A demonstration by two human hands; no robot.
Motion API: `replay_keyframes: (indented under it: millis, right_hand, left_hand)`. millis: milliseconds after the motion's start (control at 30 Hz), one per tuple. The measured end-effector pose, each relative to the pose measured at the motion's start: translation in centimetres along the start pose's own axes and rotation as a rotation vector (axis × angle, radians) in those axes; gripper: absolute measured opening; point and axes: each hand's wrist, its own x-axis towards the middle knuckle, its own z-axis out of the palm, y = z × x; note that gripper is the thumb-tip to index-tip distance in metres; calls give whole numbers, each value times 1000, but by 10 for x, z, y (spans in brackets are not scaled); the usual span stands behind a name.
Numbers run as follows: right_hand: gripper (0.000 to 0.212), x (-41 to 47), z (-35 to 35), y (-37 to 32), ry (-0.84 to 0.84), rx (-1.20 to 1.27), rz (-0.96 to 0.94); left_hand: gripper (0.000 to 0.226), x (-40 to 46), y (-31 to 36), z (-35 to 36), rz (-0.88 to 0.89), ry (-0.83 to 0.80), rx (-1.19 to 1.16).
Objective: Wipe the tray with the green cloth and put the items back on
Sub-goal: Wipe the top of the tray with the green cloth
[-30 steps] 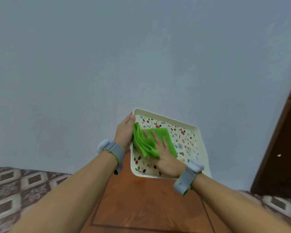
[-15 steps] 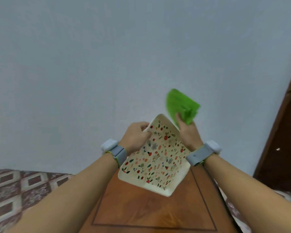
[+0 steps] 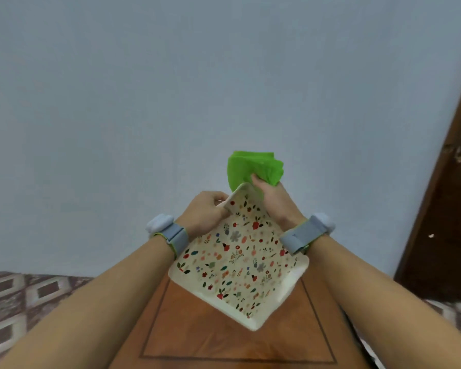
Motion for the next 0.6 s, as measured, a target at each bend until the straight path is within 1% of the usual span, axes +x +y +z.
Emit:
replay_keyframes:
  millis: [67,100,133,167,233,267,300,333,367,433,467,533,600]
  right_hand:
    - [16,-9,2,-9,-15,-8,-78]
    - [14,-13,-4,5,2,-43,-85]
    - [14,-15,-14,29,23,-67,-46]
    - [20,-15,-26,55,44,-90,45]
    - [42,-15,-47,103,83,-192,263]
    - [40,-11,-55,121,82,-205,333]
    - [32,-7,-57,123,92,-200,359]
    - [26,-6,-53,110,89,-197,327]
    - [23,-6,-42,85,83,-175,225]
    - [24,-3,-19,35,25,-73,12]
    - [26,-4,-7,11,3,-44,-61]
    - [34,-8,1,-7,15,-80,-138]
    - [34,-11,-12,8,46,-112,-119]
  left_hand:
    - [22,-1,3,2,3,21,-20]
    - [21,-1,3,-2,-7,36,-40]
    - [20,-2,3,-8,-18,50,-51]
    - [18,-2,3,-16,-33,63,-55]
    - [15,-4,-1,-31,-64,79,-67]
    - [15,-4,-3,-35,-75,85,-78]
    - [15,-4,-3,-36,-81,90,-88]
    - [16,-4,-2,-32,-81,92,-92]
    - [17,-3,-1,-25,-81,97,-96]
    - [18,-3,3,-5,-51,91,-102]
    - [20,-3,5,4,-27,84,-100]
    - [24,-2,10,11,-9,89,-97]
    - [23,0,13,1,-22,100,-123]
